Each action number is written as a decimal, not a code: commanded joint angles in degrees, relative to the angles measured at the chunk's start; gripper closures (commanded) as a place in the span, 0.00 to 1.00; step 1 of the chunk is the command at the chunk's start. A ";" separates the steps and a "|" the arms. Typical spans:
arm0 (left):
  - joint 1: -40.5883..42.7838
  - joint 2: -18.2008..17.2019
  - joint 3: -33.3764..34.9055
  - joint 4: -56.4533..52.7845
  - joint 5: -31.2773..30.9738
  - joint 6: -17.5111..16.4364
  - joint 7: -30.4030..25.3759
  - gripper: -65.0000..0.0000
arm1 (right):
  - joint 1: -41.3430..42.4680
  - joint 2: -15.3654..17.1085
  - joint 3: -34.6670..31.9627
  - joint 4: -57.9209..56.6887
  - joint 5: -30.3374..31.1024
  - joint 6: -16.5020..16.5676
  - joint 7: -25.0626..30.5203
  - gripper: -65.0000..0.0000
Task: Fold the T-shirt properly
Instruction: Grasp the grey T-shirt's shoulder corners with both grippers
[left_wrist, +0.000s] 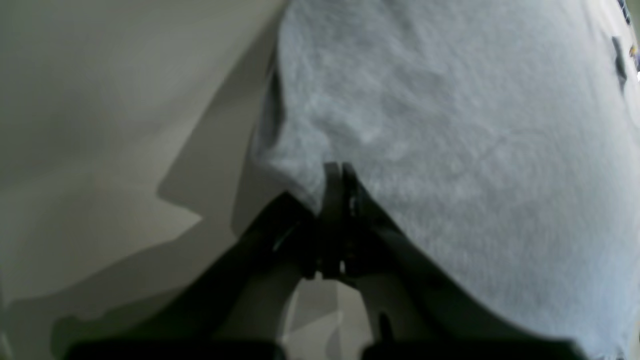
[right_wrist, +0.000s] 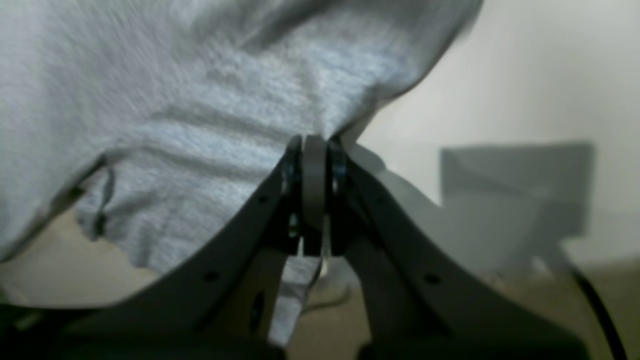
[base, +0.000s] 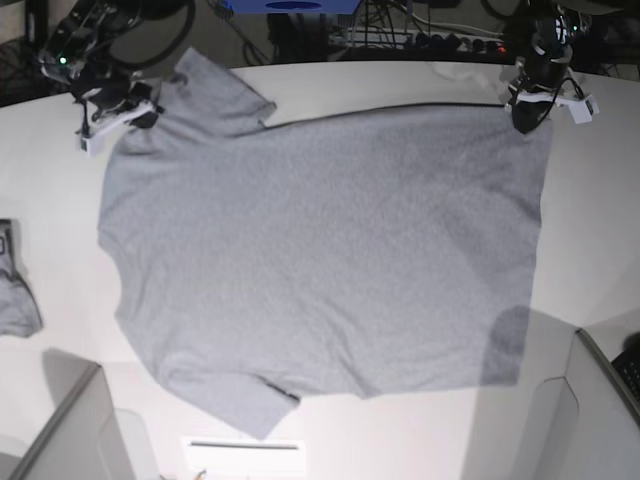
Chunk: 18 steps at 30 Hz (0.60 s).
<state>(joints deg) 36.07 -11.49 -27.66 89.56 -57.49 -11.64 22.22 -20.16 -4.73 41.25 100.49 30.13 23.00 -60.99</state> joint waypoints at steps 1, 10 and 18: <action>0.89 -0.78 -0.52 0.95 -0.48 -0.10 -0.81 1.00 | -0.10 0.47 0.11 2.06 0.33 -0.10 0.82 1.00; 4.41 1.95 -0.78 9.12 10.42 -0.01 -0.81 1.00 | -1.07 0.38 0.02 5.49 0.42 -0.02 -0.06 1.00; 4.85 4.41 -0.52 17.47 14.81 0.17 -0.81 1.00 | 1.31 0.38 -0.07 12.35 0.51 0.07 -7.36 1.00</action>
<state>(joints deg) 40.32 -6.83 -28.01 106.04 -42.15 -10.96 22.50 -18.79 -4.75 41.12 111.85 30.17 23.03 -68.73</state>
